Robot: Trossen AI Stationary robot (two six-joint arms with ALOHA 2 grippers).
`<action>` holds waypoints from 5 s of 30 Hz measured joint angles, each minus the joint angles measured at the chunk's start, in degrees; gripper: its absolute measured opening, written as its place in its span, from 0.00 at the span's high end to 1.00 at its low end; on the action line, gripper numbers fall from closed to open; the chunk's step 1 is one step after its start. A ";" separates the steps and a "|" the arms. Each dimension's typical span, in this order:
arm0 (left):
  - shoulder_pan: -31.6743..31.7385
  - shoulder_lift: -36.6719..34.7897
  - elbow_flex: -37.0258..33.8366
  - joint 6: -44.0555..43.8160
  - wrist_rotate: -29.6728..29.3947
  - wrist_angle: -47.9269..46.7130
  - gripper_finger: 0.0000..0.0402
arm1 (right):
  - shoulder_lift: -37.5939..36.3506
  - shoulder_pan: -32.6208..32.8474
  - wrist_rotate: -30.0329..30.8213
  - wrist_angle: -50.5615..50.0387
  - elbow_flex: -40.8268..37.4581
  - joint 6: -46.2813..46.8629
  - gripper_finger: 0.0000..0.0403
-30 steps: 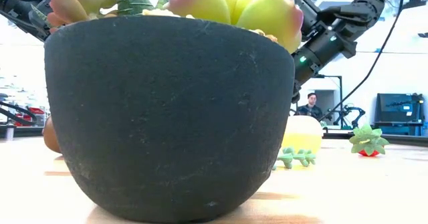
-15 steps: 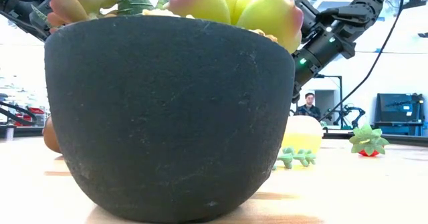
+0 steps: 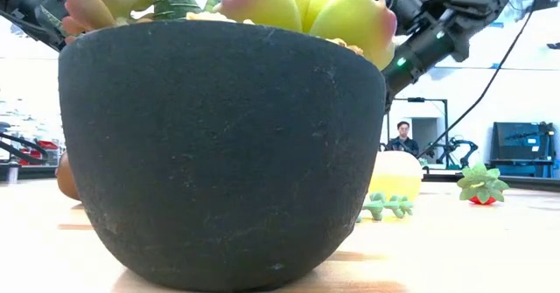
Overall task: Pick and placing Produce into tupperware
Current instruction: Put the left red strawberry into the transparent container
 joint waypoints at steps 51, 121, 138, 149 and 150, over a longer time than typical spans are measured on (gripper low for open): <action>9.41 31.29 0.00 11.35 12.38 31.48 0.20 | -15.45 16.36 7.99 -40.51 0.00 18.74 0.38; 14.16 47.84 5.62 17.20 16.38 39.70 0.66 | -15.45 17.40 9.28 -40.57 -0.04 18.26 0.38; 13.64 38.15 5.56 19.12 16.88 31.55 0.65 | -15.43 17.40 9.28 -40.10 -0.04 18.28 0.38; 14.04 29.47 5.63 25.94 12.23 29.76 0.65 | -15.43 17.38 9.30 -39.48 -0.04 18.28 0.38; 14.53 29.42 5.62 26.65 11.82 30.34 0.65 | -15.43 17.39 9.30 -39.29 -0.04 18.28 0.38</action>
